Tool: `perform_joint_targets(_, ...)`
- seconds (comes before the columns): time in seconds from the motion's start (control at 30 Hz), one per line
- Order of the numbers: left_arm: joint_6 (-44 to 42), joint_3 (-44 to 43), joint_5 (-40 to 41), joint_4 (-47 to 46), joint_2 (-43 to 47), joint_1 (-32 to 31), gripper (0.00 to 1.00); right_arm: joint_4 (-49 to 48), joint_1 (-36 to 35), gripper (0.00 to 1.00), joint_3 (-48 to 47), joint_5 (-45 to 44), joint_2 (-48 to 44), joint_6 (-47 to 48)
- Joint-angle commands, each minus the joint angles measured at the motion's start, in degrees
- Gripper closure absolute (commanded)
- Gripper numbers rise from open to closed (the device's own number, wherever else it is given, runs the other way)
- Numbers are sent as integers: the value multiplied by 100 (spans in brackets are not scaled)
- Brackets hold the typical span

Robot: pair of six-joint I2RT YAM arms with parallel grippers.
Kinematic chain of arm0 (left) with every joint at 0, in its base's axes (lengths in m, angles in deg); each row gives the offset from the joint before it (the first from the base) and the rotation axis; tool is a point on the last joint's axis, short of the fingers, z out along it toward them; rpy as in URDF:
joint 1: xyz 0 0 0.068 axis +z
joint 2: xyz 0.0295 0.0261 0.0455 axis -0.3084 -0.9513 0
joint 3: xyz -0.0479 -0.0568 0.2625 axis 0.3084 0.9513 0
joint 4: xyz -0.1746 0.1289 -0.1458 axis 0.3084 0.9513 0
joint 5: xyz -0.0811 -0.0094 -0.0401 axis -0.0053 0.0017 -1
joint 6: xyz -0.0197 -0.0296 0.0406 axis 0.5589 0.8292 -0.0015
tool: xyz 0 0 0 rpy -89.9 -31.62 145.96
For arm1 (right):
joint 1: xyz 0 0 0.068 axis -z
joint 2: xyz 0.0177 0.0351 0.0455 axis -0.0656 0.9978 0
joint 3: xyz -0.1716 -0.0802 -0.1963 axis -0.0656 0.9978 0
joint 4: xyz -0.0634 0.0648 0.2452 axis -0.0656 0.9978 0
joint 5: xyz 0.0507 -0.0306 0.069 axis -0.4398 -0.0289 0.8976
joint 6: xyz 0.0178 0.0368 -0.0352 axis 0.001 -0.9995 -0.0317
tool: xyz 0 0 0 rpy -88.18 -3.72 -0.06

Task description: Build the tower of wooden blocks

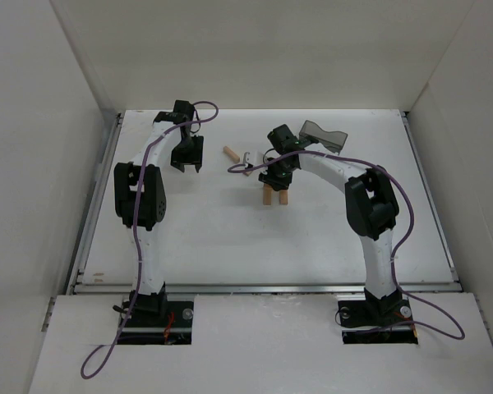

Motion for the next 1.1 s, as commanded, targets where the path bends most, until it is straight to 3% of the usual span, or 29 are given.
perform_joint_targets(0.0, -70, 65, -42, 107, 307, 29, 55, -184, 22, 96, -27, 222, -108, 124)
perform_joint_targets(0.63, -70, 65, -42, 159, 307, 29, 55, -237, 22, 44, 34, 116, -2, 124)
perform_joint_targets(1.07, -70, 12, -42, 159, 307, 29, 55, -351, 22, 37, 279, -200, -380, 124)
